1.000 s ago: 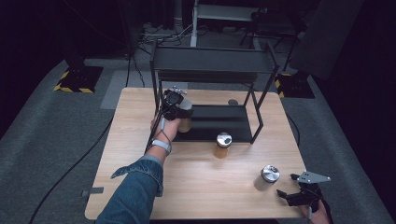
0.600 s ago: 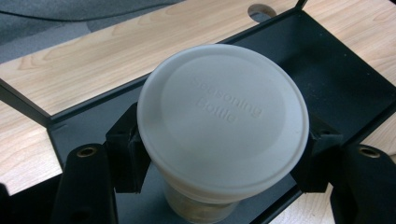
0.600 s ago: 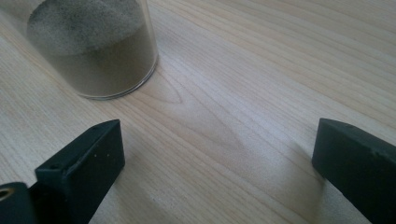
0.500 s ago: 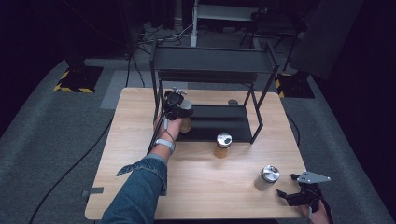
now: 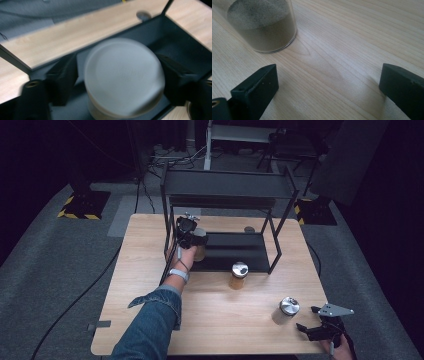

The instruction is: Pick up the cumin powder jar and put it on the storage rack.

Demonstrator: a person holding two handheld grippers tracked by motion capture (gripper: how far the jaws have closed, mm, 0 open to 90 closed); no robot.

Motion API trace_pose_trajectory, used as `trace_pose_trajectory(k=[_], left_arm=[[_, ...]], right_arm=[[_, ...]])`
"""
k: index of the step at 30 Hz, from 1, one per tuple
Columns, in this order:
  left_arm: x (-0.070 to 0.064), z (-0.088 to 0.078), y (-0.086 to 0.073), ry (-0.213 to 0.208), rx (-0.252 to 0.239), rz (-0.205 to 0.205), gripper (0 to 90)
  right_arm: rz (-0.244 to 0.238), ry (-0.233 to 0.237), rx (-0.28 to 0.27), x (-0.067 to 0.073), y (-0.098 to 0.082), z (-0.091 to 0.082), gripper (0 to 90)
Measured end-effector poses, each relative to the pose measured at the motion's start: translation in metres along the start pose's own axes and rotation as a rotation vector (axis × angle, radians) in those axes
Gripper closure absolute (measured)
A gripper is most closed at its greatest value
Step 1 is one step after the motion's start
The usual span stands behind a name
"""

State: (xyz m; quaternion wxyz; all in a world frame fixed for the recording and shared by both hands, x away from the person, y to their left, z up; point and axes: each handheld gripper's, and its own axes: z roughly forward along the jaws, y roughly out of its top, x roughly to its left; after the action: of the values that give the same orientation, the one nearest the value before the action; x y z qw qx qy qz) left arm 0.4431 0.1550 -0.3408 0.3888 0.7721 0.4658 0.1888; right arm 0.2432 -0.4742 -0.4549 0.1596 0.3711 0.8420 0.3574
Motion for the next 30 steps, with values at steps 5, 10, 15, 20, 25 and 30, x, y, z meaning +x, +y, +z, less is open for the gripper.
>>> trace_pose_trajectory(k=[5, 10, 15, 20, 25, 30], left_arm=[[-0.002, -0.017, -0.003, -0.016, -0.042, -0.002, 14.4], [-0.001, -0.037, -0.005, -0.042, -0.057, 0.016, 14.4], [0.003, -0.062, -0.013, -0.082, -0.094, 0.022, 14.4], [0.013, -0.083, -0.031, -0.134, -0.113, 0.036, 14.3], [0.019, -0.102, -0.051, -0.152, -0.114, 0.04, 14.2], [0.023, -0.123, -0.066, -0.162, -0.129, 0.06, 13.8]], right_arm=[[0.0, 0.0, 0.0, 0.0, 0.0, 0.0, 2.0], [-0.001, 0.0, 0.0, 0.0, 0.0, 0.0, 1.9], [-0.001, 0.001, 0.0, 0.0, 0.0, 0.0, 1.9], [-0.001, 0.001, 0.0, 0.0, 0.0, 0.0, 2.0], [0.0, -0.001, -0.001, 0.0, 0.0, 0.001, 1.9], [0.001, 0.0, 0.0, -0.001, 0.001, 0.001, 1.9]])
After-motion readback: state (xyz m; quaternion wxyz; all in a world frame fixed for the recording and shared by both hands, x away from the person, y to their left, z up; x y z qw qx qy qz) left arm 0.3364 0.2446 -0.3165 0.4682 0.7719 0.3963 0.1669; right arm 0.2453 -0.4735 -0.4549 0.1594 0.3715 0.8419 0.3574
